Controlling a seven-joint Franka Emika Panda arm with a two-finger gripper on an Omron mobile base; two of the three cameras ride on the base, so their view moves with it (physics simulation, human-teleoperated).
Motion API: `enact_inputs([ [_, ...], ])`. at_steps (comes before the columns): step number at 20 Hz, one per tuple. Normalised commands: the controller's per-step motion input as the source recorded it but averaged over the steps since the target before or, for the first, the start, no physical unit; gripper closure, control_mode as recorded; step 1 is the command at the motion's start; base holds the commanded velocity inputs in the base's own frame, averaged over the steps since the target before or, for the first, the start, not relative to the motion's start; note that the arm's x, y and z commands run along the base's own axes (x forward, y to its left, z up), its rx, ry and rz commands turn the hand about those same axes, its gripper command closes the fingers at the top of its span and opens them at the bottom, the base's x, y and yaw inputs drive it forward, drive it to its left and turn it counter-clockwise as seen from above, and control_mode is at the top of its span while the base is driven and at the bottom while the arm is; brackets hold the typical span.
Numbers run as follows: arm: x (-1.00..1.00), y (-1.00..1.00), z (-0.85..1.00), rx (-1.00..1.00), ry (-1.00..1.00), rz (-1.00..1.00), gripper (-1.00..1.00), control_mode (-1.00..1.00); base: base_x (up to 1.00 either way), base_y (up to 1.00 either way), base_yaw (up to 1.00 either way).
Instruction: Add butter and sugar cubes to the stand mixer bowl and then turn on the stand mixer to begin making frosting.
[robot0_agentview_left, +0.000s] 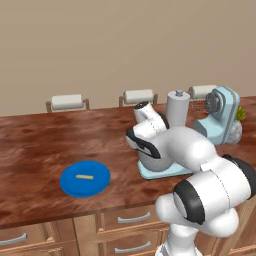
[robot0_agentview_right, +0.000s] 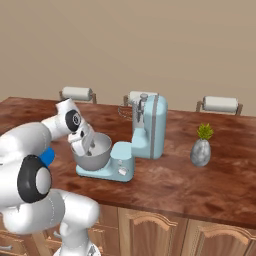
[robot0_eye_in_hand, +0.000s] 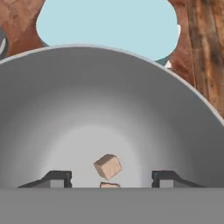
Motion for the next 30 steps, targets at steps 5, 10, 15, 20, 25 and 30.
enact_inputs([
  [5,-0.52,0.0,0.57,0.06,-0.22,0.0,-1.0,-1.0,0.0,0.0,0.0],
  [10,-0.54,0.14,1.0,0.05,-0.28,0.0,-1.0,-1.0,0.0,0.0,0.0],
  [15,-0.32,0.3,0.77,0.12,-0.09,0.03,-1.0,-1.0,0.0,0.0,0.0],
  [20,-0.17,0.37,0.43,0.29,0.03,0.29,-1.0,-1.0,0.0,0.0,0.0],
  [25,-0.19,0.6,0.25,0.26,0.06,0.37,-1.0,-1.0,0.0,0.0,0.0],
  [30,-0.28,0.77,0.02,0.17,0.04,0.38,-1.0,-1.0,0.0,0.0,0.0],
])
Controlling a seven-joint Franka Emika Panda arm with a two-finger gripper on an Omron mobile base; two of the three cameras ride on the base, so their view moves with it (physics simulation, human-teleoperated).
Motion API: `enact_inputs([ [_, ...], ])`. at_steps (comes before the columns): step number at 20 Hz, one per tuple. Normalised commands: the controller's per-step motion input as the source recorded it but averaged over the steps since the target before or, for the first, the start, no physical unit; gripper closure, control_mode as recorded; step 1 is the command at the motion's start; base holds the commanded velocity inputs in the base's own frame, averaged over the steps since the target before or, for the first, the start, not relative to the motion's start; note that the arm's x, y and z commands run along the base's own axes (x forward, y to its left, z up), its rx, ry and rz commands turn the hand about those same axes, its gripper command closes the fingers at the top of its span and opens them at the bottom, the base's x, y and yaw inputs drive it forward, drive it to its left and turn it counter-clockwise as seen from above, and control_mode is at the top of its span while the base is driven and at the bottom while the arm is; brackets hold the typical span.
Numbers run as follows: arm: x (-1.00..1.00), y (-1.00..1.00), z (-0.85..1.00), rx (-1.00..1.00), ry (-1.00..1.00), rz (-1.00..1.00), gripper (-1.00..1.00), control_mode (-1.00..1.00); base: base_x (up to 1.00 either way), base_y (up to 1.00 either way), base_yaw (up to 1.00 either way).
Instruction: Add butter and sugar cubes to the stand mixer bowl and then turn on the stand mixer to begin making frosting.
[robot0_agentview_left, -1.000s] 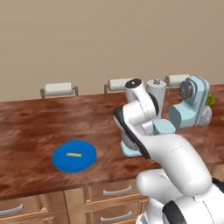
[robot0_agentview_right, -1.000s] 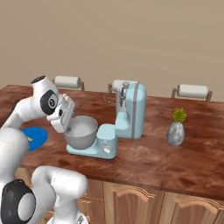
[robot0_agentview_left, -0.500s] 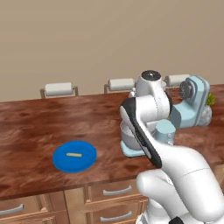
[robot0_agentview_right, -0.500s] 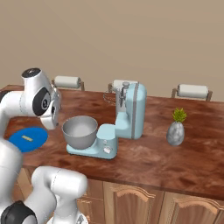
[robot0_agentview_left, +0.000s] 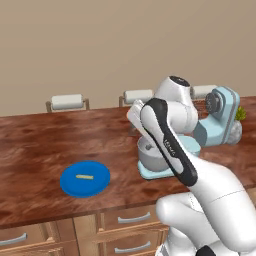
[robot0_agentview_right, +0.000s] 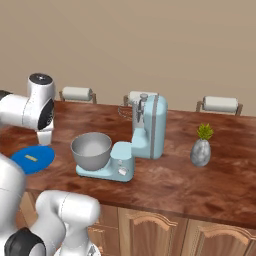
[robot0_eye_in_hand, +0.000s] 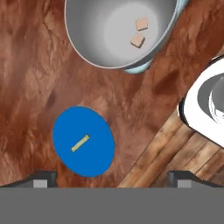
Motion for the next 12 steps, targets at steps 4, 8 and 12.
enact_inputs([
  [4,-0.28,0.8,0.0,0.04,0.0,0.27,-1.0,-1.0,0.0,0.0,0.0],
  [8,-0.15,0.72,0.0,0.0,0.0,0.28,-1.0,-1.0,0.0,0.0,0.0],
  [12,0.0,0.66,0.0,0.0,0.0,0.42,-1.0,-1.0,0.0,0.0,0.0],
])
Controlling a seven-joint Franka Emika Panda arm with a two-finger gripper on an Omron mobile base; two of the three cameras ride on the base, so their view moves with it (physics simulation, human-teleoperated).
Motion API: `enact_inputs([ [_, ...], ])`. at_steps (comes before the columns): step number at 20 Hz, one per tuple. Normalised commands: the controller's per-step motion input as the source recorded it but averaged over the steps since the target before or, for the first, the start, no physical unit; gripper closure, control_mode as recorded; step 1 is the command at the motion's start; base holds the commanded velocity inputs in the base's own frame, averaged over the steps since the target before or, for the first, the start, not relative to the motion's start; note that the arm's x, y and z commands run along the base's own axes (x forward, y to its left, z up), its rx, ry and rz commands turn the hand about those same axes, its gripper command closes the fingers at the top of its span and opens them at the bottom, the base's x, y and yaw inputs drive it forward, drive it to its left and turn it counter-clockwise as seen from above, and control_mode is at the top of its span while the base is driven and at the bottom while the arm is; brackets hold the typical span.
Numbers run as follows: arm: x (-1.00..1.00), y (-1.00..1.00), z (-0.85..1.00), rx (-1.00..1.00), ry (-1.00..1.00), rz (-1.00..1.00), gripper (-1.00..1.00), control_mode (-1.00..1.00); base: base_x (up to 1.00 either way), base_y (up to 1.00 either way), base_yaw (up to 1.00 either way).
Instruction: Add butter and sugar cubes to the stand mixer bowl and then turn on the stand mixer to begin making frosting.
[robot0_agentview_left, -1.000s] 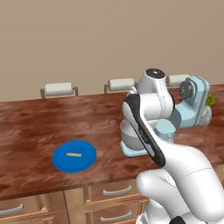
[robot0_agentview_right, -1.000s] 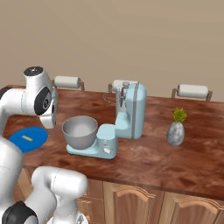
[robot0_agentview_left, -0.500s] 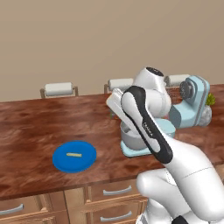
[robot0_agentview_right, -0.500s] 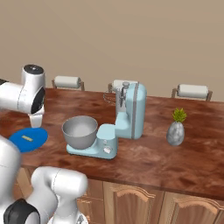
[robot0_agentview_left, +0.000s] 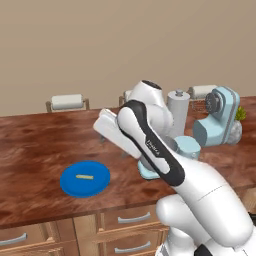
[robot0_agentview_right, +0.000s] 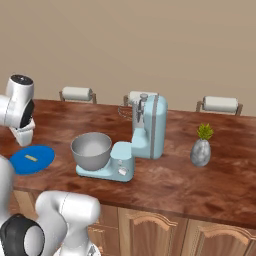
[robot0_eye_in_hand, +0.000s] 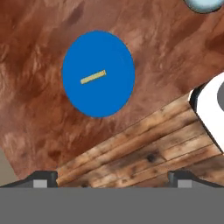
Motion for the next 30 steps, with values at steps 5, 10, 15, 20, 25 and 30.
enact_inputs([
  [5,0.0,0.52,-0.04,0.0,-0.04,0.49,-1.0,-1.0,0.0,0.0,0.0],
  [10,0.0,0.46,-0.25,-0.06,-0.14,0.57,-1.0,-1.0,0.0,0.0,0.0],
  [15,0.0,0.38,-0.4,-0.18,-0.24,0.49,-1.0,-1.0,0.0,0.0,0.0],
  [20,0.0,0.14,-0.3,-0.23,-0.32,0.38,-1.0,-1.0,0.0,0.0,0.0],
  [25,0.05,-0.01,-0.15,-0.11,-0.3,0.24,-1.0,-1.0,0.0,0.0,0.0],
  [30,0.42,-0.11,-0.26,0.0,-0.07,0.12,-1.0,-1.0,0.0,0.0,0.0],
])
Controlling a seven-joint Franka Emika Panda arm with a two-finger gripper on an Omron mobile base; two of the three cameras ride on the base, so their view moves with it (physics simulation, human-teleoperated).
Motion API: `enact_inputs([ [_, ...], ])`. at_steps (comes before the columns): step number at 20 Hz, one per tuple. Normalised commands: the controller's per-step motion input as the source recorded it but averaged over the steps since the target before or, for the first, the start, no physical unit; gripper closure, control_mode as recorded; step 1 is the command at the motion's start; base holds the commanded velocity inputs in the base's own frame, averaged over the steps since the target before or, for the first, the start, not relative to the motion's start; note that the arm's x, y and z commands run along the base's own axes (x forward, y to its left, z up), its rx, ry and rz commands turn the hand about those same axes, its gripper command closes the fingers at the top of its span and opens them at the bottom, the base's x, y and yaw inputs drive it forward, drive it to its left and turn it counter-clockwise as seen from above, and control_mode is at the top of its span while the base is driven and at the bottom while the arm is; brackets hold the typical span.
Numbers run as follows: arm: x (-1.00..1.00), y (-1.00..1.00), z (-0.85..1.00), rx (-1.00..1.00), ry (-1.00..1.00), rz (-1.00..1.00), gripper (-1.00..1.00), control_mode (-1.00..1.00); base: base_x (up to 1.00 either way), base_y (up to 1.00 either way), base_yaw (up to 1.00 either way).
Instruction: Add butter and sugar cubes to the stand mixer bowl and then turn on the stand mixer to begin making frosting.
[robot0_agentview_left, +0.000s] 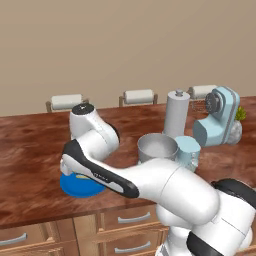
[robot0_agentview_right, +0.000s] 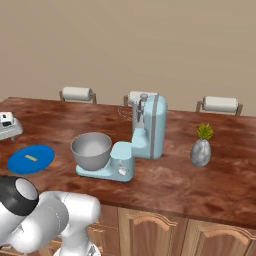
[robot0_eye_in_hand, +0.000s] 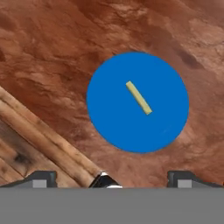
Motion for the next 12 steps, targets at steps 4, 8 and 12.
enact_inputs([
  [4,0.57,-0.09,-0.28,0.0,0.0,0.1,-1.0,-1.0,0.0,0.0,0.0],
  [8,0.48,-0.01,-0.29,0.0,0.0,0.1,-1.0,-1.0,0.0,0.0,0.0],
  [12,0.24,0.0,-0.27,0.0,0.0,0.1,-1.0,-1.0,0.0,0.0,0.0],
])
